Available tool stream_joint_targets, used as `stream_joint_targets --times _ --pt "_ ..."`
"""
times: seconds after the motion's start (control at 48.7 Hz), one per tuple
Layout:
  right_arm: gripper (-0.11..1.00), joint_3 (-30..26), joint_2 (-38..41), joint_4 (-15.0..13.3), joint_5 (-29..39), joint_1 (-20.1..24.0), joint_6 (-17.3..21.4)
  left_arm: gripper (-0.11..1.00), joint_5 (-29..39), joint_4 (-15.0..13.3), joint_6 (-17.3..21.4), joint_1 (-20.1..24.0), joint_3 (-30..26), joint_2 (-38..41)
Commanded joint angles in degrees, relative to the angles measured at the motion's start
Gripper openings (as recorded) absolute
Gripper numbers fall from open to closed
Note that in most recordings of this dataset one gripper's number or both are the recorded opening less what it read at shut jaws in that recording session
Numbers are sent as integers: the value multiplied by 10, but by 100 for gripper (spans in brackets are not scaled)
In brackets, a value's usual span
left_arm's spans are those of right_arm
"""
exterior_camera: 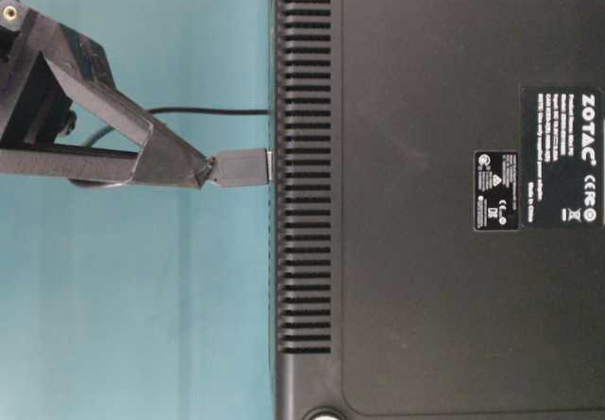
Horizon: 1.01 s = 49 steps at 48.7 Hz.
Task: Insert the USB into the PC box with both arms.
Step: 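Push the plug down into the blue USB port with the right gripper, then open the right gripper and lift it away to the right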
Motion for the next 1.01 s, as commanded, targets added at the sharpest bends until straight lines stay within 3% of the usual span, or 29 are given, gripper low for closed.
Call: stream_joint_targets --times 0.0,0.185,0.616,0.781,0.986 --pt "12 -2 -8 0 5 -2 4 0 -4 2 -1 0 -11 4" --pt "12 -5 -8 15 5 9 7 0 -4 2 -1 0 -7 4" --pt "14 -4 -29 7 0 1 -1 0 -4 2 -1 0 -4 4" --pt "23 -5 -33 6 0 2 -1 0 -4 2 -1 0 -5 4" --pt "45 -5 -33 6 1 1 -1 0 -4 2 -1 0 -4 3"
